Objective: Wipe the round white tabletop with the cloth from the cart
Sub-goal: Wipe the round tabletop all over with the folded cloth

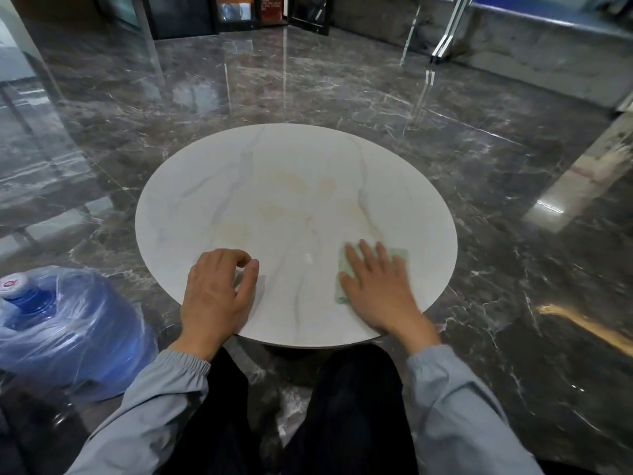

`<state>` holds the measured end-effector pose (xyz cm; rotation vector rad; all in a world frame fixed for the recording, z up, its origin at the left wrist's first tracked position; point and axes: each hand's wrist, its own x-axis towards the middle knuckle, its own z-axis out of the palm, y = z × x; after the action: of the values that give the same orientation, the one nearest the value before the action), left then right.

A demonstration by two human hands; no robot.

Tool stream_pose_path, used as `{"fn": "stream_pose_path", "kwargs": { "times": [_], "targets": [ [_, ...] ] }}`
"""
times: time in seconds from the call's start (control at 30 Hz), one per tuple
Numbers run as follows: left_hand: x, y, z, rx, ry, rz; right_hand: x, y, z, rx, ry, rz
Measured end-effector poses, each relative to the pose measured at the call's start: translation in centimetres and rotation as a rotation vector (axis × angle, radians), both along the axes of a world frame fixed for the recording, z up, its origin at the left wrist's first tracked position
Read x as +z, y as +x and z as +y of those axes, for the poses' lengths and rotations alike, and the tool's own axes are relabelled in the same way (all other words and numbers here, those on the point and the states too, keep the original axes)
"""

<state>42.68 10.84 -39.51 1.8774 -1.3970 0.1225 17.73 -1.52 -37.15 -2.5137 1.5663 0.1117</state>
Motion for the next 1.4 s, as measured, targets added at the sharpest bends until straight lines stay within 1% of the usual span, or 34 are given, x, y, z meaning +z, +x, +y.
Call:
{"fn": "stream_pose_path", "kwargs": {
  "times": [0.13, 0.2, 0.27, 0.33, 0.47, 0.53, 0.57, 0.63, 0.77, 0.83, 0.9, 0.97, 1.1, 1.17, 1.2, 1.27, 1.33, 1.4],
  "targets": [
    [-0.4, 0.1, 0.1, -0.003, 0.029, -0.054, -0.4, 5.0, 5.8, 0.279, -0.019, -0.077],
    [-0.5, 0.3, 0.2, 0.001, 0.034, -0.064, -0.5, 5.1, 6.3, 0.338, -0.020, -0.108],
    [-0.5, 0.4, 0.1, 0.003, 0.052, -0.059, -0.5, 3.9, 4.9, 0.339, -0.011, -0.124],
    [-0.5, 0.4, 0.0, 0.005, 0.073, -0.060, -0.6, 1.5, 2.0, 0.262, -0.011, -0.108],
    [-0.2, 0.0, 0.1, 0.000, 0.087, -0.089, -0.1, -5.4, -4.9, -0.060, 0.004, -0.046],
    [-0.2, -0.1, 0.1, 0.002, 0.097, -0.111, 0.1, -6.2, -5.9, -0.150, 0.036, -0.004],
    [-0.2, -0.1, 0.1, 0.005, 0.093, -0.119, 0.1, -5.4, -5.5, -0.153, 0.038, -0.009],
    [-0.3, -0.2, 0.1, 0.012, 0.065, -0.118, -0.2, -2.3, -3.4, -0.081, 0.024, -0.042],
    [-0.3, -0.2, 0.3, 0.027, 0.003, -0.068, -0.3, 5.1, 3.8, 0.228, -0.020, -0.067],
    [-0.3, 0.1, 0.3, 0.027, -0.033, -0.038, -0.4, 6.8, 6.0, 0.353, -0.021, -0.082],
    [-0.3, 0.2, 0.3, 0.026, -0.044, -0.005, -0.4, 6.1, 5.4, 0.391, -0.013, -0.105],
    [-0.3, 0.2, 0.4, 0.030, -0.041, 0.020, -0.3, 4.0, 2.8, 0.326, -0.022, -0.112],
    [-0.1, -0.1, 0.4, 0.065, -0.058, 0.112, 0.0, -1.0, -3.4, 0.016, 0.011, -0.078],
    [-0.1, -0.1, 0.3, 0.073, -0.046, 0.141, -0.1, -0.9, -4.2, -0.063, 0.027, -0.045],
    [-0.1, -0.2, 0.3, 0.075, -0.050, 0.153, -0.1, 0.2, -3.8, -0.062, 0.032, -0.044],
    [-0.1, -0.1, 0.4, 0.088, -0.093, 0.198, -0.2, 3.9, -1.3, 0.042, 0.029, -0.073],
    [0.0, 0.0, 0.5, 0.097, -0.167, 0.238, -0.2, 7.7, 2.3, 0.209, 0.014, -0.114],
    [0.0, 0.2, 0.8, 0.105, -0.243, 0.279, -0.4, 10.5, 5.5, 0.360, -0.008, -0.114]
  ]
}}
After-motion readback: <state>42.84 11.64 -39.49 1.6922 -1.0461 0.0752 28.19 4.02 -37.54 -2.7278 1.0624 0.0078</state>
